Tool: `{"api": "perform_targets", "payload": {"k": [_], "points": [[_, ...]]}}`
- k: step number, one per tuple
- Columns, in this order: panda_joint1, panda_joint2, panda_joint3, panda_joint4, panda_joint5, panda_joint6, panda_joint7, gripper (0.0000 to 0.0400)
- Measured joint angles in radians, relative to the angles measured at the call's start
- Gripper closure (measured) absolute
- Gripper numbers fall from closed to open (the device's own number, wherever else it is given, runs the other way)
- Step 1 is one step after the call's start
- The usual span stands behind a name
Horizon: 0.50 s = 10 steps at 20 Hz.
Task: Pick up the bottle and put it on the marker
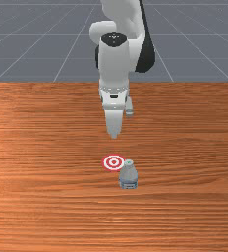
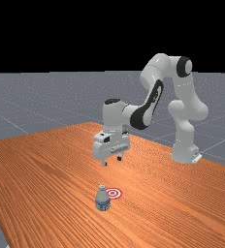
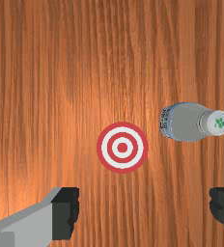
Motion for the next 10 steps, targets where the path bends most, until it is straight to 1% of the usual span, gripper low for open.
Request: {"api": "perform_targets", "payload": {"k": [1, 2, 3, 4, 5, 6, 7, 8, 9, 10], "points": [[0.000, -0.039, 0.000, -0.063, 0.000, 0.024, 0.000, 0.0157], [-0.001, -0.081, 0.000, -0.128, 0.000, 0.046, 0.000, 0.0252], [-0.001, -0.122, 0.000, -0.190, 0.000, 0.067, 0.000, 0.0310], [-0.001, -0.164, 0.000, -0.252, 0.000, 0.087, 0.000, 0.0346], [-0.001, -0.205, 0.000, -0.311, 0.000, 0.106, 0.000, 0.0367], [0.004, -0.211, -0.004, -0.314, 0.001, 0.100, 0.045, 0.0223], [0.003, -0.214, -0.003, -0.313, 0.001, 0.097, 0.035, 0.0135], [0.002, -0.216, -0.002, -0.313, 0.000, 0.094, 0.021, 0.0082], [0.003, -0.221, -0.002, -0.312, 0.001, 0.088, 0.026, 0.0050], [-0.002, -0.225, 0.001, -0.311, 0.013, 0.083, -0.004, 0.0030]]}}
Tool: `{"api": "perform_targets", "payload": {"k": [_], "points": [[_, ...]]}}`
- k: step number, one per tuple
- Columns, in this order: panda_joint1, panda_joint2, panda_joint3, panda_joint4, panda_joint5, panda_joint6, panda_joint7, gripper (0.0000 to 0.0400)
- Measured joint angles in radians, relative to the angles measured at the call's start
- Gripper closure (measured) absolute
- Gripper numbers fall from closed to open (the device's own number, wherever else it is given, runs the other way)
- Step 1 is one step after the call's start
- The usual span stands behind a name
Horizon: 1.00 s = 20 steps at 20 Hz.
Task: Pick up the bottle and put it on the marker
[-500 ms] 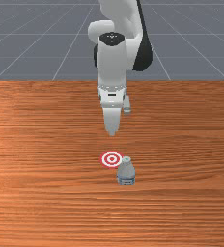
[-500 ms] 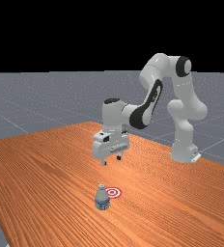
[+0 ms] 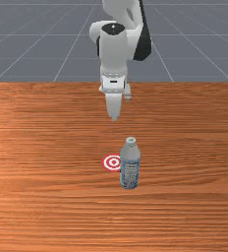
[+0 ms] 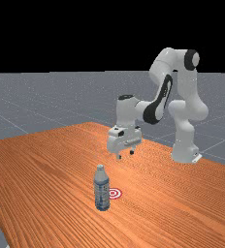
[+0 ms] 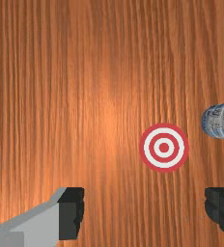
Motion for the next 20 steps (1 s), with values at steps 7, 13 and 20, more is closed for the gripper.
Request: {"api": "perform_targets", "payload": {"k": [7, 13, 20], "points": [[0.005, 0.005, -0.003, 0.204, -0.012, -0.282, 0.038, 0.0000], [0.004, 0.190, -0.003, 0.470, -0.012, -0.390, 0.038, 0.0000], [0.004, 0.170, 0.003, 0.395, -0.010, -0.277, 0.019, 0.0000]]}}
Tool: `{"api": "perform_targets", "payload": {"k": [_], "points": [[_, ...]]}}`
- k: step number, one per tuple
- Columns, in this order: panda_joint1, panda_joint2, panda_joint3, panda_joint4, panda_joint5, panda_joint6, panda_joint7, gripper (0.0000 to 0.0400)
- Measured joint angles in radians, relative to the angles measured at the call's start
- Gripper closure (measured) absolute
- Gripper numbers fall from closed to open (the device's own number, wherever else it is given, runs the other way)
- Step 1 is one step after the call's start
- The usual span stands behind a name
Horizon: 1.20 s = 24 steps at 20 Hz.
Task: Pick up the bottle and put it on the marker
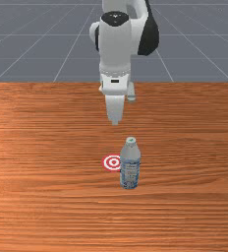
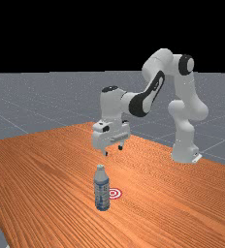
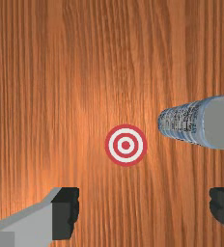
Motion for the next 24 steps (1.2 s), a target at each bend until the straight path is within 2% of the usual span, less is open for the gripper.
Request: {"api": "perform_targets", "payload": {"k": [2, 3, 4, 8, 13, 16, 20, 21, 22, 23, 24], "points": [[0.002, 0.000, 0.000, 0.000, 0.000, 0.000, 0.006, 0.0000], [-0.004, 0.000, 0.005, 0.000, 0.025, -0.002, -0.001, 0.0000], [0.001, -0.001, 0.001, 0.001, 0.001, -0.003, 0.000, 0.0000], [0.002, -0.003, 0.003, 0.002, 0.000, -0.004, -0.006, 0.0000], [0.004, -0.033, 0.001, -0.044, 0.002, 0.061, 0.010, 0.0000], [0.000, -0.053, 0.005, -0.059, -0.001, 0.018, -0.024, 0.0000], [0.005, -0.087, 0.017, -0.107, -0.006, 0.033, -0.049, 0.0000], [0.063, -0.074, -0.010, -0.084, -0.150, -0.009, 0.163, 0.0000], [0.087, -0.064, -0.007, -0.069, -0.178, -0.030, 0.210, 0.0000], [0.104, -0.061, 0.002, -0.063, -0.178, -0.031, 0.234, 0.0000], [0.066, -0.073, 0.053, -0.087, -0.056, 0.027, -0.009, 0.0000]]}}
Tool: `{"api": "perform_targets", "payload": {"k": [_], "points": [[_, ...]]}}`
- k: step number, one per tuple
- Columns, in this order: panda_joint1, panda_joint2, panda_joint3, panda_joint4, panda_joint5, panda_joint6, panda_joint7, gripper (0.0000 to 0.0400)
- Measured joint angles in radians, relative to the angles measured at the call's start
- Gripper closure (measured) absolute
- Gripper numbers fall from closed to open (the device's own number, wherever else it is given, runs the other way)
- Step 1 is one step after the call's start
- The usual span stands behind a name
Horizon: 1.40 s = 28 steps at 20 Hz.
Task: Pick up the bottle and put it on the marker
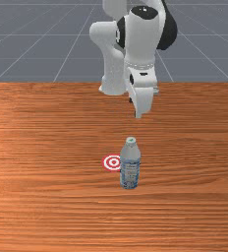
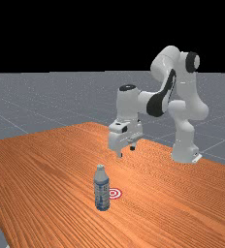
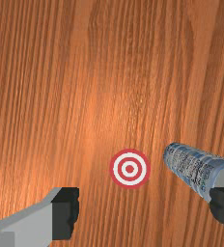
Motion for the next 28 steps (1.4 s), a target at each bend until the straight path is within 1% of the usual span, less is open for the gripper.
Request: {"api": "perform_targets", "payload": {"k": [1, 3, 4, 5, 6, 8, 9, 10, 11, 12, 14, 16, 17, 18, 19, 20, 21, 22, 23, 24, 25, 26, 27, 28], "points": [[0.015, 0.005, 0.006, 0.007, 0.000, -0.003, 0.030, 0.0000], [0.041, 0.007, -0.011, 0.006, 0.017, -0.005, 0.213, 0.0000], [0.037, 0.004, -0.015, 0.002, 0.019, -0.004, 0.207, 0.0000], [0.042, -0.001, -0.040, -0.005, 0.038, -0.002, 0.357, 0.0000], [0.030, -0.006, -0.059, -0.012, 0.047, 0.002, 0.390, 0.0000], [-0.017, -0.009, -0.074, -0.017, 0.043, 0.003, 0.264, 0.0000], [-0.033, -0.009, -0.085, -0.017, 0.045, 0.003, 0.250, 0.0000], [-0.058, -0.010, -0.074, -0.018, 0.031, 0.005, 0.089, 0.0000], [-0.066, -0.011, -0.070, -0.019, 0.026, 0.007, 0.040, 0.0000], [-0.073, -0.012, -0.056, -0.022, 0.016, 0.012, -0.057, 0.0000], [-0.060, -0.011, -0.032, -0.022, 0.006, 0.015, -0.109, 0.0000], [-0.033, -0.007, -0.016, -0.014, 0.002, 0.011, -0.072, 0.0000], [-0.016, 0.010, -0.020, 0.013, 0.008, -0.002, 0.014, 0.0000], [0.016, 0.049, -0.045, 0.075, -0.050, -0.037, 0.152, 0.0000], [0.017, 0.084, -0.046, 0.128, -0.046, -0.054, 0.146, 0.0000], [0.027, 0.132, -0.055, 0.203, -0.067, -0.086, 0.157, 0.0000], [0.030, 0.175, -0.059, 0.271, -0.071, -0.111, 0.156, 0.0000], [0.030, 0.208, -0.060, 0.322, -0.070, -0.128, 0.153, 0.0000], [0.004, 0.235, -0.037, 0.367, -0.004, -0.179, 0.104, 0.0000], [0.003, 0.241, -0.037, 0.367, -0.004, -0.177, 0.104, 0.0000], [0.003, 0.232, -0.038, 0.341, -0.006, -0.143, 0.106, 0.0000], [0.003, 0.235, -0.038, 0.342, -0.006, -0.142, 0.106, 0.0000], [0.021, 0.227, -0.054, 0.319, -0.049, -0.112, 0.140, 0.0000], [0.019, 0.233, -0.052, 0.326, -0.042, -0.113, 0.135, 0.0000]]}}
